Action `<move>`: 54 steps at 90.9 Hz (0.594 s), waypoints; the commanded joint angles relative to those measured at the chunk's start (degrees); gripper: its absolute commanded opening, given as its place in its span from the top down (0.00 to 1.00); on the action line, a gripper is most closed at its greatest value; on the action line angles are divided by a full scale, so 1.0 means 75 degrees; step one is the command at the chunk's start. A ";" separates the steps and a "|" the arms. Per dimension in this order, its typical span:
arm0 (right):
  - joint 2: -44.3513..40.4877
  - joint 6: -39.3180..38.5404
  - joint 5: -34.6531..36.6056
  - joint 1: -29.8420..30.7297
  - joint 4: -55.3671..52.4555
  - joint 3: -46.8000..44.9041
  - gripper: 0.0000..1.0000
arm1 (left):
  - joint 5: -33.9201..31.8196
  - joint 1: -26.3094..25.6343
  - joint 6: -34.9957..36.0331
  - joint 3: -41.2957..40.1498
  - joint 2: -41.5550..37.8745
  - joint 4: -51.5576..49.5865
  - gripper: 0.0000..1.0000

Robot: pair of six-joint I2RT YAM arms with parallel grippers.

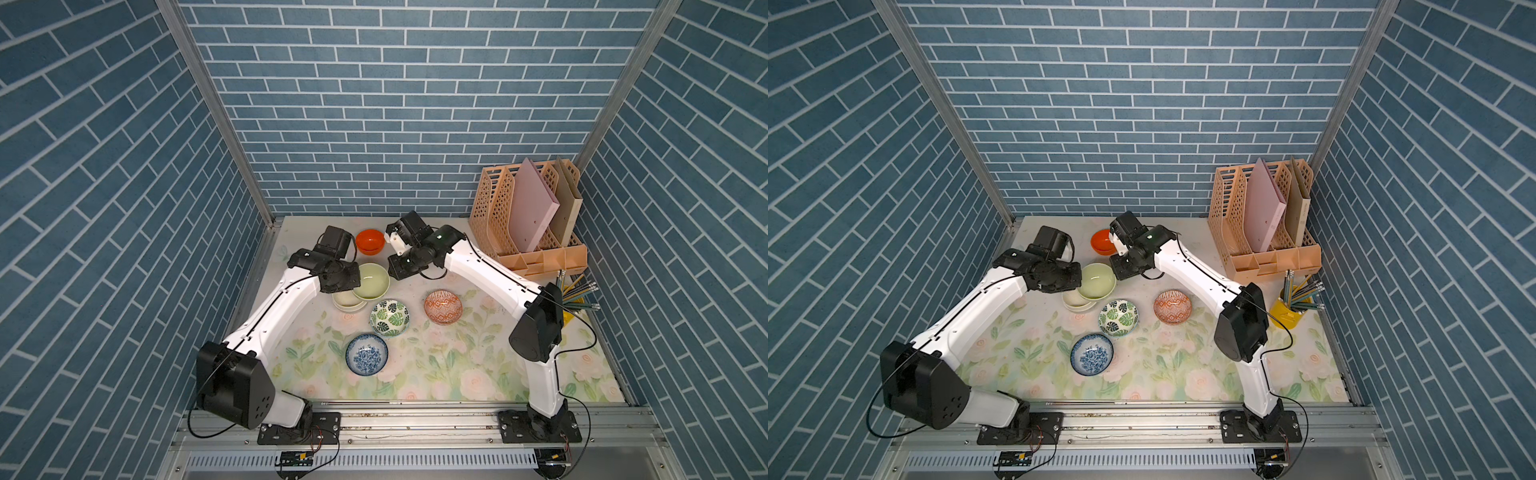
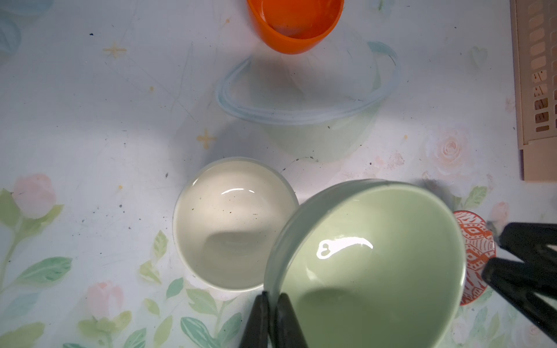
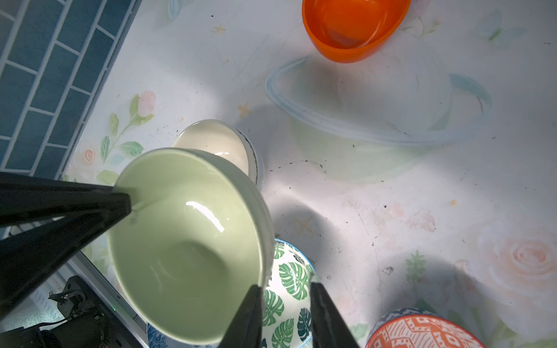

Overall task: Stack the bowls
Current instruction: Place the bowl on the bowl.

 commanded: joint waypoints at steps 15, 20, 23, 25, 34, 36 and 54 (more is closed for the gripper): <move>-0.0496 -0.0302 -0.0175 -0.0165 0.0247 -0.0079 0.63 | 0.0447 0.0628 0.0343 0.0304 0.0091 -0.0150 1.00; -0.0709 -0.0316 -0.0174 -0.0215 0.0348 -0.0284 0.62 | 0.0510 0.0790 0.0400 0.0253 0.0099 -0.0140 1.00; -0.0832 -0.0316 -0.0182 -0.0260 0.0422 -0.0450 0.62 | 0.0559 0.0886 0.0424 0.0224 0.0111 -0.0116 1.00; -0.0927 -0.0322 -0.0201 -0.0282 0.0488 -0.0556 0.62 | 0.0595 0.0964 0.0451 0.0218 0.0115 -0.0107 1.00; -0.1316 -0.0322 -0.0274 -0.0418 0.0789 -0.1101 0.62 | 0.0712 0.1247 0.0535 0.0192 0.0202 -0.0065 1.00; -0.1391 -0.0326 -0.0306 -0.0448 0.0852 -0.1220 0.62 | 0.0730 0.1304 0.0543 0.0192 0.0226 -0.0074 1.00; -0.1861 -0.0410 -0.0426 -0.0619 0.1159 -0.2073 0.62 | 0.0950 0.1618 0.0653 0.0066 0.0439 -0.0005 1.00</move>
